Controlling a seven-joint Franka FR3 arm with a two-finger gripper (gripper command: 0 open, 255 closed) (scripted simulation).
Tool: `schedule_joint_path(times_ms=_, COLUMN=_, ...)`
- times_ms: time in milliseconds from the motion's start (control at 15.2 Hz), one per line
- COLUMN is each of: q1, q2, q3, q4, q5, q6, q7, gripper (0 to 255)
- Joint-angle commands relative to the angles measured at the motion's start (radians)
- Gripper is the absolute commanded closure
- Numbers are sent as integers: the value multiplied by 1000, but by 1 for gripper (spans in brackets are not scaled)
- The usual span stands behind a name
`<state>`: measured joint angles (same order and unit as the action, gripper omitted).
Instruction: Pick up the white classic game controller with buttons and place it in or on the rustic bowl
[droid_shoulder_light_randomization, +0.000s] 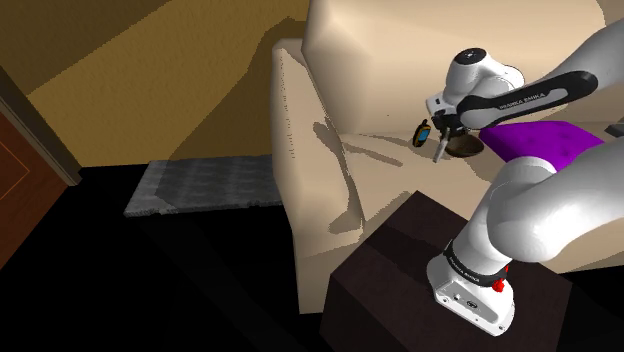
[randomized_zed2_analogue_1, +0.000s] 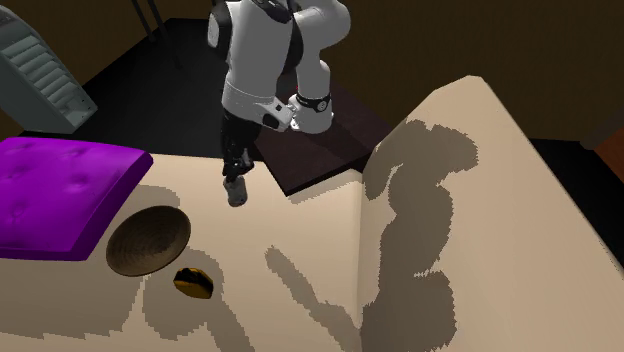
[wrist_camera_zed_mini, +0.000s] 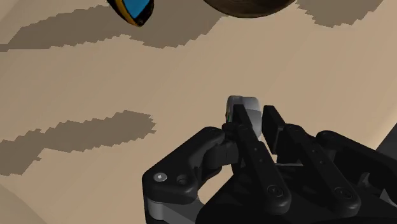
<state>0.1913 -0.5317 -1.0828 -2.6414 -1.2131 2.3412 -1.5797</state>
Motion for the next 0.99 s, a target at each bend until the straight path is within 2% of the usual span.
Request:
schedule_joint_path(times_ms=0, q1=42, q2=53, q3=-84, q4=57, q5=11, q6=48, q7=-50, gripper=255)
schedule_joint_path(times_ms=132, q1=96, q2=98, q3=-174, q4=115, q5=36, q6=88, q7=-104, gripper=255)
schedule_joint_path(times_ms=264, q1=173, q2=141, q3=-283, q4=174, q5=71, q6=127, q7=-163, gripper=255)
schedule_joint_path(times_ms=462, q1=344, q2=176, q3=-492, q4=270, q5=118, q6=162, q7=-246, gripper=255)
schedule_joint_path(times_ms=660, q1=519, q2=127, q3=-684, q4=379, q5=110, q6=137, q7=-299, gripper=255)
schedule_joint_path(times_ms=924, q1=666, q2=7, q3=-828, q4=540, q5=69, q6=67, q7=-360, gripper=255)
